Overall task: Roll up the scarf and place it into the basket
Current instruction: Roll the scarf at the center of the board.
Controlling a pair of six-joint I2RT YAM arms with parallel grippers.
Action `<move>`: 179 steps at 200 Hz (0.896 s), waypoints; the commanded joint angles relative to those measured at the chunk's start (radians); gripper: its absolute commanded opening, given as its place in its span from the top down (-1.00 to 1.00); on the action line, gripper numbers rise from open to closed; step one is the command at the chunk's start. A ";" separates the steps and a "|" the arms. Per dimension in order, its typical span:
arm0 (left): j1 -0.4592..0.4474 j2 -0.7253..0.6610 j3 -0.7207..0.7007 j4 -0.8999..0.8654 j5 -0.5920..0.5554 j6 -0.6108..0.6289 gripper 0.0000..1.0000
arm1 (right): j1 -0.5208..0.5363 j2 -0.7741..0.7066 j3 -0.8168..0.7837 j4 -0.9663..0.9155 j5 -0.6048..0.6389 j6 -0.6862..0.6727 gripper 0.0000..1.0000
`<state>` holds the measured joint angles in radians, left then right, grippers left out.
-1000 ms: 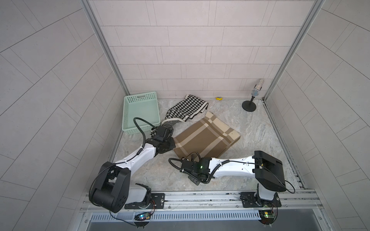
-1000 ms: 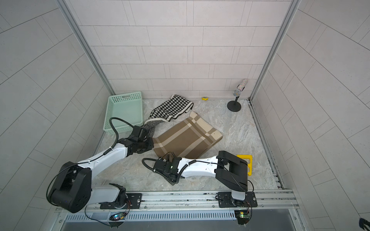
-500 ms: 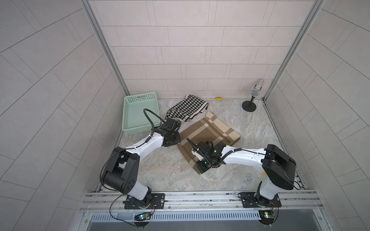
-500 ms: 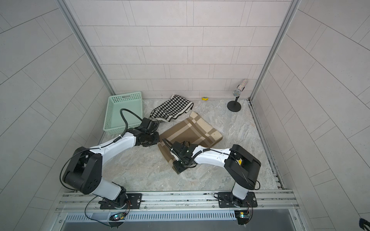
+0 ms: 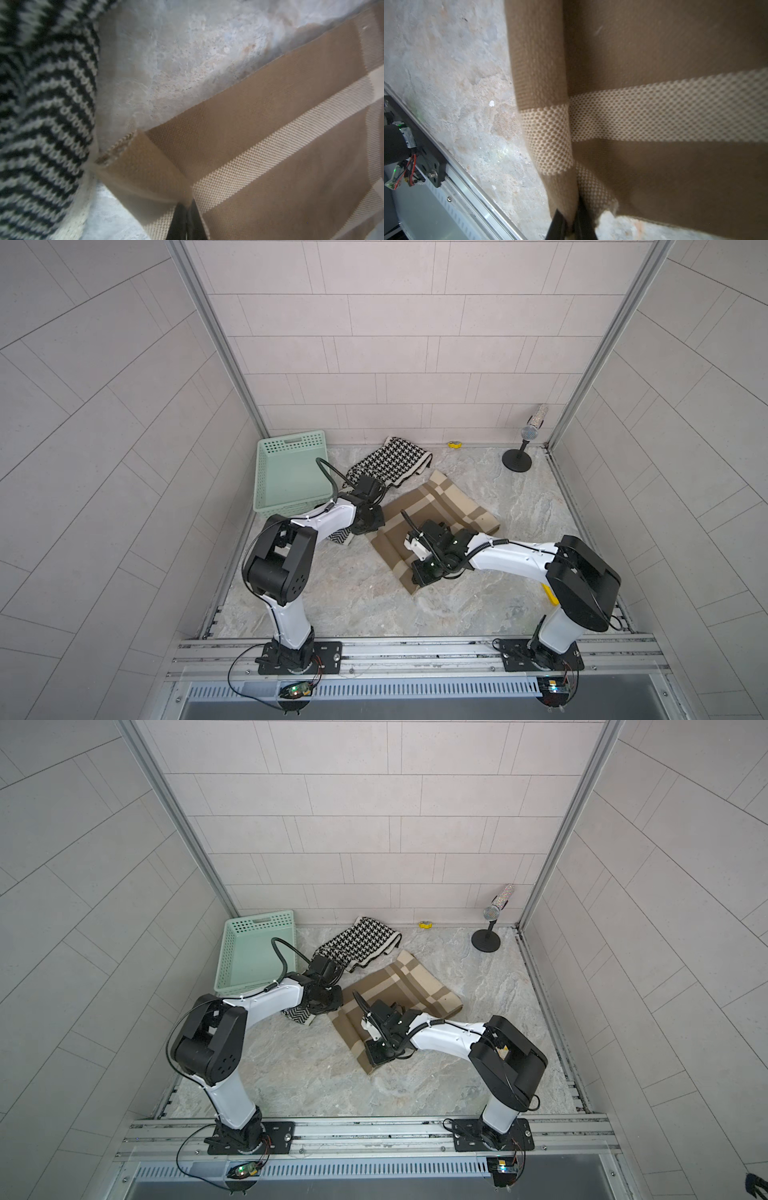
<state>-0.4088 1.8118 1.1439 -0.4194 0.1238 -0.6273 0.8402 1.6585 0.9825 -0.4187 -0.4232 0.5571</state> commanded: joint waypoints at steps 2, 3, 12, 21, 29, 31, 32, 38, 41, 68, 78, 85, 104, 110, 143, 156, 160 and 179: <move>-0.002 0.044 0.036 -0.004 0.000 0.010 1.00 | -0.003 -0.058 -0.003 -0.050 0.034 0.003 0.62; -0.002 0.045 0.038 -0.004 0.000 0.010 1.00 | -0.003 -0.061 -0.003 -0.052 0.036 0.003 0.62; -0.002 0.060 0.045 -0.002 0.007 0.009 1.00 | -0.003 -0.077 0.000 -0.067 0.053 0.003 0.59; -0.004 0.072 0.050 -0.002 0.007 0.009 1.00 | -0.003 -0.097 0.002 -0.085 0.076 0.003 0.53; -0.004 0.080 0.052 -0.002 0.005 0.009 1.00 | -0.003 -0.115 0.002 -0.099 0.098 0.003 0.47; -0.004 0.082 0.053 -0.002 0.004 0.008 1.00 | -0.003 -0.119 0.002 -0.103 0.104 0.003 0.46; -0.004 0.083 0.054 -0.002 0.004 0.009 1.00 | -0.003 -0.122 0.002 -0.105 0.107 0.003 0.46; -0.004 0.087 0.053 -0.002 0.002 0.007 1.00 | -0.003 -0.135 0.002 -0.116 0.129 0.003 0.43; -0.004 0.090 0.053 -0.002 0.002 0.007 1.00 | -0.002 -0.141 0.001 -0.121 0.140 0.003 0.42; -0.009 0.101 0.053 0.000 -0.001 0.001 1.00 | 0.035 -0.179 0.026 -0.174 0.246 -0.022 0.37; -0.011 0.103 0.053 0.001 0.002 -0.001 1.00 | 0.080 -0.186 0.057 -0.205 0.314 -0.044 0.36; -0.013 0.104 0.052 0.003 0.002 0.000 1.00 | 0.118 -0.182 0.081 -0.229 0.373 -0.059 0.36; -0.017 0.102 0.050 0.004 0.008 0.000 1.00 | 0.221 -0.141 0.159 -0.276 0.489 -0.104 0.36; -0.016 0.101 0.047 0.004 0.008 -0.001 1.00 | 0.249 -0.120 0.180 -0.286 0.521 -0.115 0.37; -0.017 0.090 0.036 0.009 0.013 -0.003 1.00 | 0.339 0.015 0.275 -0.302 0.639 -0.169 0.39; -0.017 0.090 0.034 0.010 0.016 -0.002 1.00 | 0.357 0.067 0.297 -0.295 0.693 -0.194 0.37; -0.016 0.089 0.034 0.010 0.016 -0.001 1.00 | 0.362 0.081 0.303 -0.294 0.713 -0.203 0.34; -0.018 0.091 0.034 0.011 0.021 0.001 1.00 | 0.382 0.137 0.312 -0.269 0.798 -0.237 0.19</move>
<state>-0.4194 1.8851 1.1912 -0.3981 0.1368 -0.6289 1.2022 1.7409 1.2781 -0.6628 0.2008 0.3851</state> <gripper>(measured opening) 0.052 0.368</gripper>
